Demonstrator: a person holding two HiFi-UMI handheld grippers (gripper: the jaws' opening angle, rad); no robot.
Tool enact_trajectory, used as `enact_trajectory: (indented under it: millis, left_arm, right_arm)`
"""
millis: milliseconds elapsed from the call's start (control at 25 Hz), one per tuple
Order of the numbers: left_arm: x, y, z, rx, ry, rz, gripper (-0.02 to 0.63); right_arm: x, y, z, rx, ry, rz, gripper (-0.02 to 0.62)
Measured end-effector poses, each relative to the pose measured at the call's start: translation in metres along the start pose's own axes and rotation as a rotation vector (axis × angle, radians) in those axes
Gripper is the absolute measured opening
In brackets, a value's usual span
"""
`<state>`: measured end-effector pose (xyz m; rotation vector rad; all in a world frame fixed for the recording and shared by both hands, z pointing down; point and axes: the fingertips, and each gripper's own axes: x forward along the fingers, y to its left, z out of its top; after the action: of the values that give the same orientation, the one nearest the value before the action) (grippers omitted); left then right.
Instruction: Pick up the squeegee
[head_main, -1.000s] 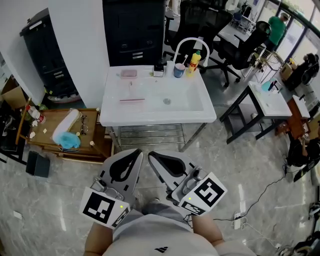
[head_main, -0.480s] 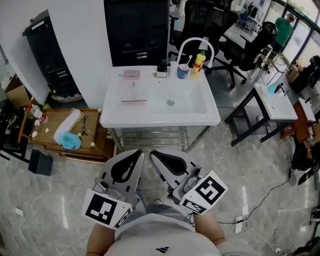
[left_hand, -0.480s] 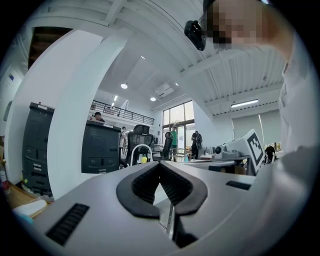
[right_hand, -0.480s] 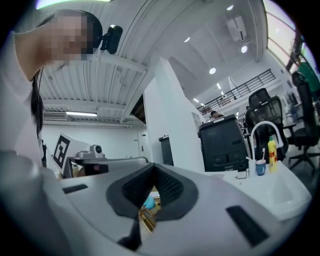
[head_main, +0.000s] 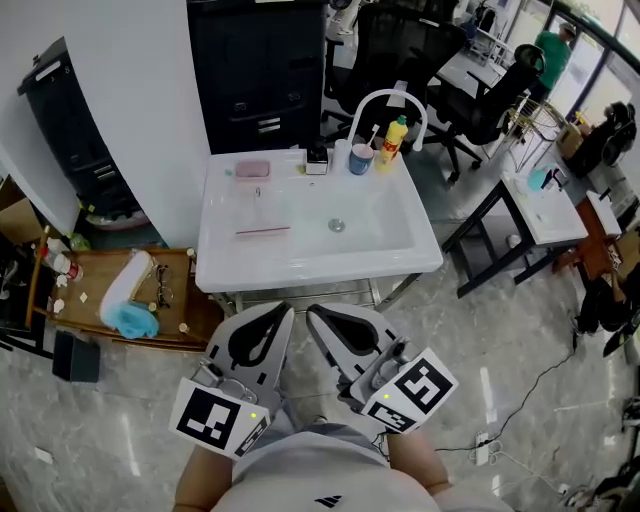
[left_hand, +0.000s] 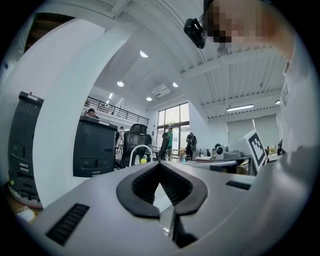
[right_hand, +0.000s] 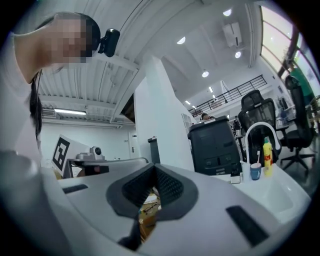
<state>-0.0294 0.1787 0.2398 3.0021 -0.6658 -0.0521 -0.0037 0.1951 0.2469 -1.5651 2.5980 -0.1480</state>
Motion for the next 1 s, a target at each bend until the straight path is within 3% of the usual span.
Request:
enact_trajectory:
  millis: [560, 1000]
  left_arm:
    - [0.028, 0.128, 0.011, -0.002, -0.011, 0.010, 0.006]
    - [0.039, 0.190, 0.009, -0.031, -0.019, -0.012, 0.006]
  right_arm:
    - [0.123, -0.037, 0.003, -0.001, 0.002, -0.014, 0.009]
    - [0.174, -0.057, -0.002, 0.005, 0.024, -0.066, 0.009]
